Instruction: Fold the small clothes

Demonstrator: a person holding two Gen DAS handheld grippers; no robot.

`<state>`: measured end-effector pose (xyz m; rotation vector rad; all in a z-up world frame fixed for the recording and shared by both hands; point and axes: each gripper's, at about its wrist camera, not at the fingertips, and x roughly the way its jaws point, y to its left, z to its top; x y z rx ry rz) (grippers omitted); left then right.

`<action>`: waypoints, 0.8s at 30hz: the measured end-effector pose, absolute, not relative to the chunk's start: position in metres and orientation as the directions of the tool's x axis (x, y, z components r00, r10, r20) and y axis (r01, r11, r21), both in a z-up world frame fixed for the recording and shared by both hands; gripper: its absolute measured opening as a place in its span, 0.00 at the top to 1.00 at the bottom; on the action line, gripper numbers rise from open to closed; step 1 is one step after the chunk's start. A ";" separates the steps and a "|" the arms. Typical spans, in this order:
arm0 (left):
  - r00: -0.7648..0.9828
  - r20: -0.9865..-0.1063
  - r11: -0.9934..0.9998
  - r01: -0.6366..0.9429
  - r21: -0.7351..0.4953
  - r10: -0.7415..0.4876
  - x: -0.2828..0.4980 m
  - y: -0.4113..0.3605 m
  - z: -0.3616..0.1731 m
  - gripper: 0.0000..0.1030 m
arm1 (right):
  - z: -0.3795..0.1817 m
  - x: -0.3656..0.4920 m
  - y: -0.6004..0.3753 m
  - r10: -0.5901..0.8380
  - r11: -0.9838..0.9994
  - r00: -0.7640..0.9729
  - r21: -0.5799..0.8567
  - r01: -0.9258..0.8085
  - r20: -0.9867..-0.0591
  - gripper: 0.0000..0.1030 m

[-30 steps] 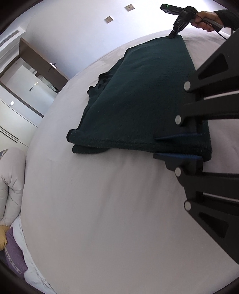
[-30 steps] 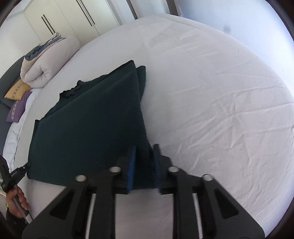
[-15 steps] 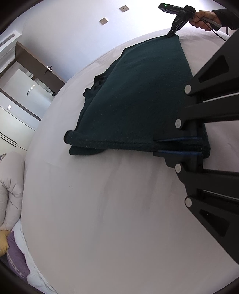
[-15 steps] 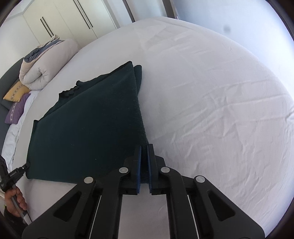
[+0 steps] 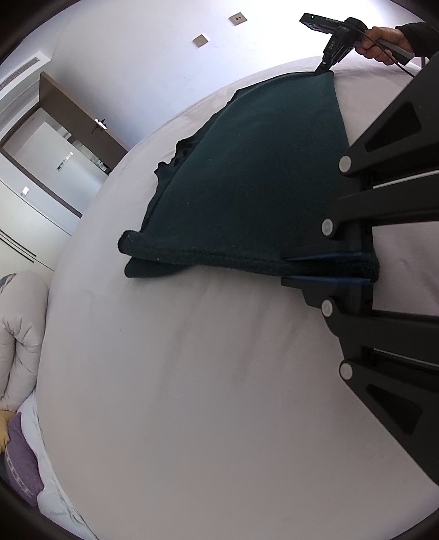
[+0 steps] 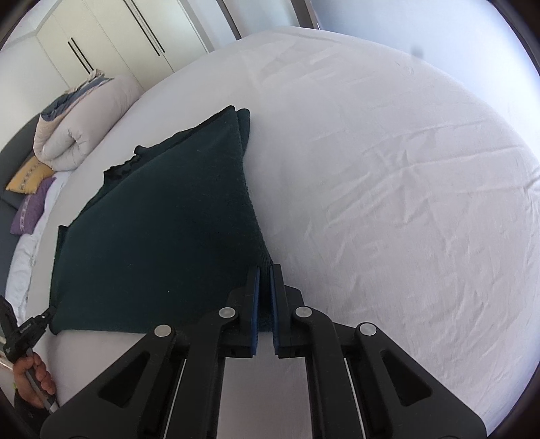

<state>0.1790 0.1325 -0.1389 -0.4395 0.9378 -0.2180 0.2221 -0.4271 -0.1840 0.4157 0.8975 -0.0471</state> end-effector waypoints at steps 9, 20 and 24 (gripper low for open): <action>0.585 -0.749 0.919 -0.018 -0.394 -0.310 0.174 0.127 -0.138 0.84 | -0.191 0.229 -0.425 0.123 0.932 0.624 0.306 0.194 -0.772 0.94; 0.724 -0.661 0.977 0.091 -0.191 -0.197 0.166 0.080 -0.042 0.31 | -0.130 0.205 -0.411 0.080 0.913 0.718 0.340 0.225 -0.691 0.86; 0.702 -0.682 0.979 0.154 -0.137 -0.206 0.215 0.038 -0.041 0.31 | -0.110 0.239 -0.373 0.274 0.888 0.714 0.454 0.068 -0.644 0.86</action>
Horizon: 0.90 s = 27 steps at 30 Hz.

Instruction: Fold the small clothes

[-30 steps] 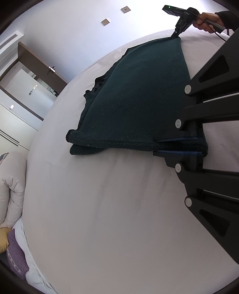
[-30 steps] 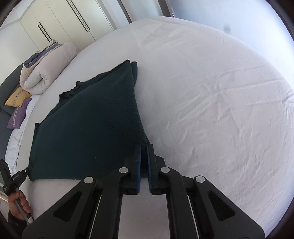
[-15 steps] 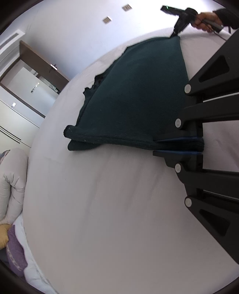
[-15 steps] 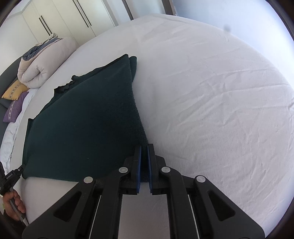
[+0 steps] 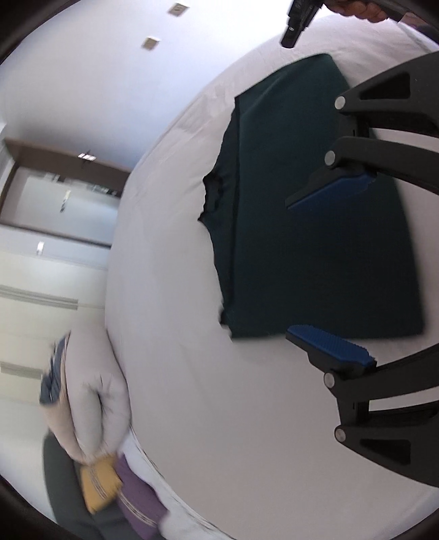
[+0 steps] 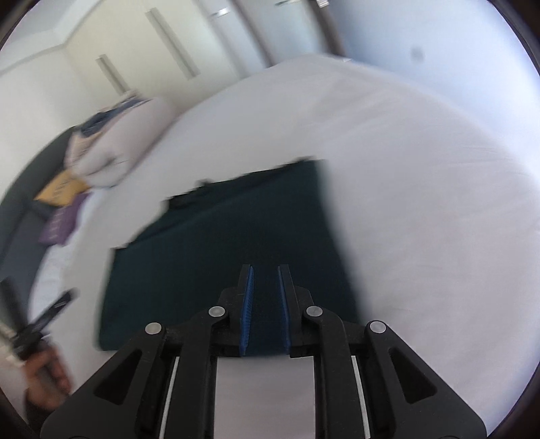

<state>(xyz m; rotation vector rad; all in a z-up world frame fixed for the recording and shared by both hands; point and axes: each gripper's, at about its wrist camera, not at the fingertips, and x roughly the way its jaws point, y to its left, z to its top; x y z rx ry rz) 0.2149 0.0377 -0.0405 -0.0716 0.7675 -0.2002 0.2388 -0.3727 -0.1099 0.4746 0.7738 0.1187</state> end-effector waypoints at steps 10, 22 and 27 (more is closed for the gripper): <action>0.590 -0.803 0.996 0.075 -0.050 -0.085 0.319 0.021 -0.116 0.35 | -0.159 0.389 -0.281 0.582 0.740 0.556 0.670 -0.060 -0.593 0.72; 0.644 -0.755 0.992 0.092 -0.081 -0.121 0.307 0.039 -0.136 0.33 | -0.213 0.447 -0.375 0.449 0.634 0.720 0.756 0.160 -0.529 0.77; 0.651 -0.750 0.993 0.090 -0.074 -0.115 0.302 0.038 -0.138 0.33 | -0.201 0.407 -0.431 0.217 0.587 0.792 0.725 0.360 -0.570 0.74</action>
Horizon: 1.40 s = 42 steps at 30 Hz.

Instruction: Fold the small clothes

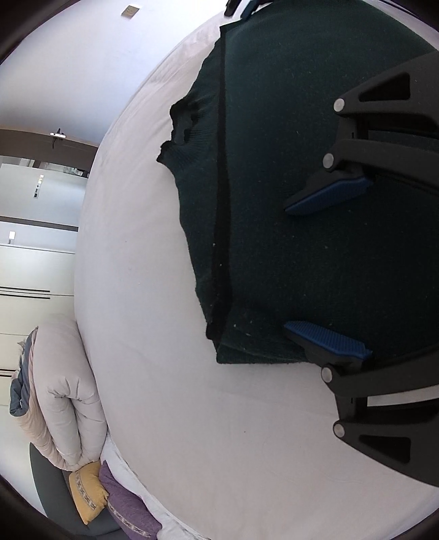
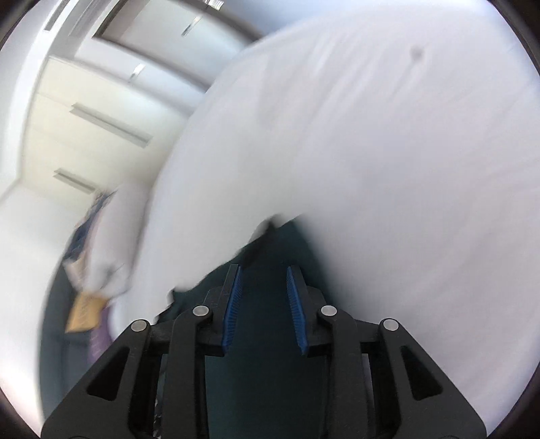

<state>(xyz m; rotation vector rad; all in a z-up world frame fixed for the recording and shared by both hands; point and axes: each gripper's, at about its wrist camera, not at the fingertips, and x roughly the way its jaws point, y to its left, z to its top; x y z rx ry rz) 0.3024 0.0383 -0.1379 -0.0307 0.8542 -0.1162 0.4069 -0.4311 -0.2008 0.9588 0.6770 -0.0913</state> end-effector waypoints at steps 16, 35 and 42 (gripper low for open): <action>0.658 -0.745 0.993 0.090 -0.071 -0.113 0.300 0.037 -0.138 0.33 | -0.248 0.434 -0.172 0.764 0.601 0.371 0.791 -0.113 -0.528 0.73; 0.660 -0.738 0.990 0.096 -0.106 -0.143 0.299 0.041 -0.134 0.34 | -0.253 0.347 -0.381 0.396 0.598 0.765 0.775 0.204 -0.508 0.74; 0.625 -0.729 0.944 0.035 -0.328 -0.277 0.255 0.087 -0.106 0.10 | -0.201 0.274 -0.369 0.328 0.690 0.809 0.708 0.148 -0.488 0.26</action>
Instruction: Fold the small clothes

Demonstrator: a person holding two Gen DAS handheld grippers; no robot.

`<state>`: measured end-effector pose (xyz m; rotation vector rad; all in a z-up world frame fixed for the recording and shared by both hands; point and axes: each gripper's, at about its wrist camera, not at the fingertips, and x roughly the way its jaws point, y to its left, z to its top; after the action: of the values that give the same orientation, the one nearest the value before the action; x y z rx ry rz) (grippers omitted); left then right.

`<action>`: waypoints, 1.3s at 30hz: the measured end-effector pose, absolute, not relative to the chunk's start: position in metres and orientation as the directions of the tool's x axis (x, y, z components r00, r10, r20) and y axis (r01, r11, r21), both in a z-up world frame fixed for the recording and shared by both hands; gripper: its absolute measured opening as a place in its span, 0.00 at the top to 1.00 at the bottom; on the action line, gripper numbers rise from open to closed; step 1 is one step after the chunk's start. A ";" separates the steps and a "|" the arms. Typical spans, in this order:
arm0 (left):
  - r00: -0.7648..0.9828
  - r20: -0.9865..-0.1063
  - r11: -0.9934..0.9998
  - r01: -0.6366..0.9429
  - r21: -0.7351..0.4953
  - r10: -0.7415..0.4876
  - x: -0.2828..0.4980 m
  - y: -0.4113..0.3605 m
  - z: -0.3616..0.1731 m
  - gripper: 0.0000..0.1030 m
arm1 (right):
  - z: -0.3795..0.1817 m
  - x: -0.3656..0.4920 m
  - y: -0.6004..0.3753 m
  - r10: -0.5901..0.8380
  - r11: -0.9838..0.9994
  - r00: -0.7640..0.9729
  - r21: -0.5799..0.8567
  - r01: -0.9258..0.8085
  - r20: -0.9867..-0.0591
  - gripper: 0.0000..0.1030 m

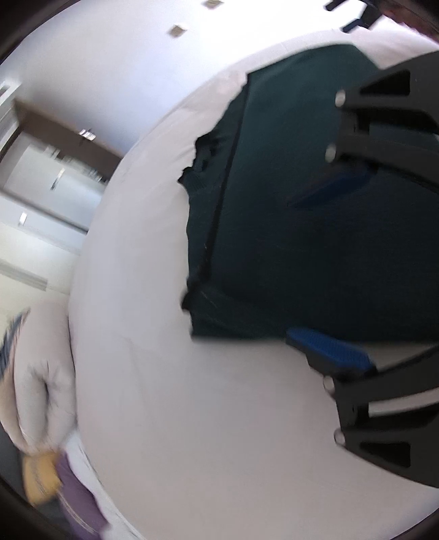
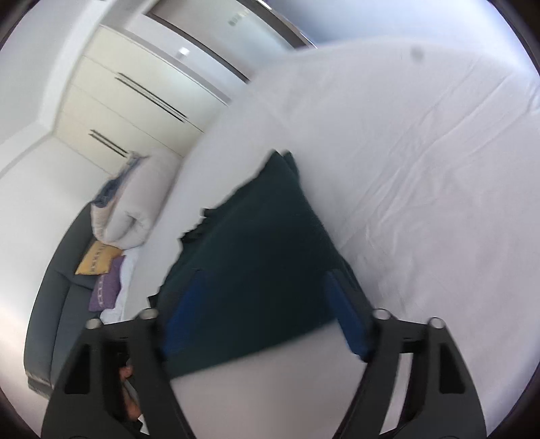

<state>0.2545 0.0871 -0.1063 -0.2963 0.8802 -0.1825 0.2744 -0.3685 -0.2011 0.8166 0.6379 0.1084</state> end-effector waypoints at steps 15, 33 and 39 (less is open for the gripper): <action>0.446 -0.648 0.671 -0.133 -0.730 -0.617 0.215 0.149 -0.144 0.21 | -0.165 0.214 -0.336 0.546 0.665 0.706 0.746 -0.039 -0.450 0.26; 0.259 -0.577 0.566 -0.123 -0.815 -0.775 0.251 0.138 -0.165 0.56 | -0.108 0.285 -0.220 0.716 0.635 0.529 0.741 -0.220 -0.456 0.26; 0.295 -0.530 0.517 -0.127 -0.847 -0.795 0.243 0.138 -0.169 0.86 | -0.125 0.354 -0.159 0.766 0.610 0.408 0.760 -0.223 -0.496 0.26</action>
<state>0.2431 0.1380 -0.1689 -0.9557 1.2133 -0.5495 0.3540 -0.1588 -0.1247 0.6640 0.9553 0.6843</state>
